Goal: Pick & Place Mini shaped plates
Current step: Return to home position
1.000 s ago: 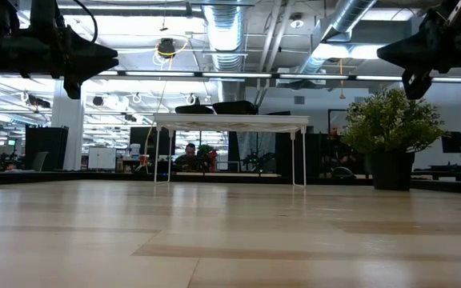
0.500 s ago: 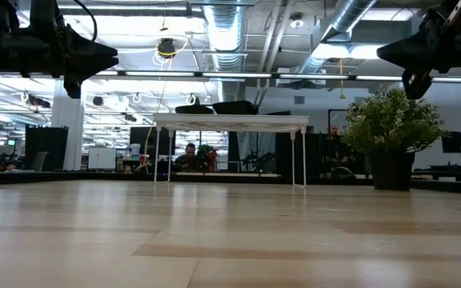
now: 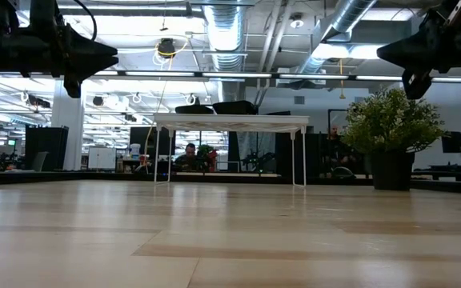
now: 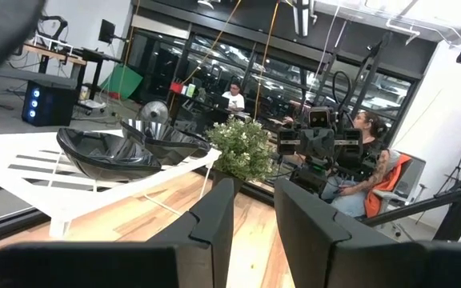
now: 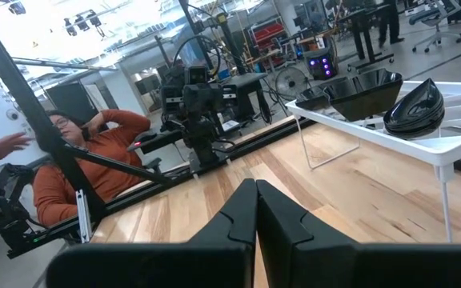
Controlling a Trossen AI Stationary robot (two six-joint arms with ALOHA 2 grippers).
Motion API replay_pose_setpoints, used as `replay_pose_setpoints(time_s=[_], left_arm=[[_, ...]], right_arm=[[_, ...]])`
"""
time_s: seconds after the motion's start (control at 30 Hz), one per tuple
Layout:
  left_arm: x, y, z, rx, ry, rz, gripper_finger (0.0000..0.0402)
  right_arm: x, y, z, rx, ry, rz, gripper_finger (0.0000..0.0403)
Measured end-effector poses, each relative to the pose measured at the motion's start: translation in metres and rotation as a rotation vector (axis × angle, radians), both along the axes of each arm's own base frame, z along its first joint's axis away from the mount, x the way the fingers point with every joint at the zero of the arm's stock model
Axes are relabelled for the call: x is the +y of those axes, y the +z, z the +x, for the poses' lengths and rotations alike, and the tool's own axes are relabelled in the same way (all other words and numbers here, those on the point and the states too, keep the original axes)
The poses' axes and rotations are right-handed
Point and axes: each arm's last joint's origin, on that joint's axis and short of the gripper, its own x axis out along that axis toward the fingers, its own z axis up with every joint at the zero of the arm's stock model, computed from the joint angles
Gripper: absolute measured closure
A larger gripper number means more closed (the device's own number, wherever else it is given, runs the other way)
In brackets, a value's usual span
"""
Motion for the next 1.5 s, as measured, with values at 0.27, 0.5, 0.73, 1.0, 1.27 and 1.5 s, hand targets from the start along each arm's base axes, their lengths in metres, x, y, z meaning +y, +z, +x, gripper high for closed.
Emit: replay_pose_setpoints(time_s=[0.27, 0.5, 0.73, 1.0, 1.27, 1.5], left_arm=[[0.0, 0.0001, 0.0, -0.001, 0.0, 0.0, 0.0307], [0.0, 0.0004, 0.0, -0.004, 0.0, 0.001, 0.0307], [0.0, 0.0006, 0.0, -0.006, 0.0, 0.002, 0.0307], [0.0, 0.0007, 0.0, -0.007, 0.0, 0.002, 0.0307], [0.0, 0.0007, 0.0, -0.007, 0.0, 0.002, 0.0307], [0.0, 0.0007, 0.0, -0.007, 0.0, 0.002, 0.0307]], right_arm=[[0.0, 0.0, 0.0, 0.0, 0.0, 0.0, 0.0403], [0.0, 0.0, 0.0, 0.0, 0.0, 0.0, 0.0403], [0.0, 0.0, 0.0, 0.0, 0.0, 0.0, 0.0403], [0.0, 0.0, 0.0, 0.0, 0.0, 0.0, 0.0403], [-0.0001, 0.0002, -0.0001, -0.016, 0.002, 0.083, 0.0403], [-0.0001, 0.0002, -0.0001, -0.017, 0.002, 0.085, 0.0403]])
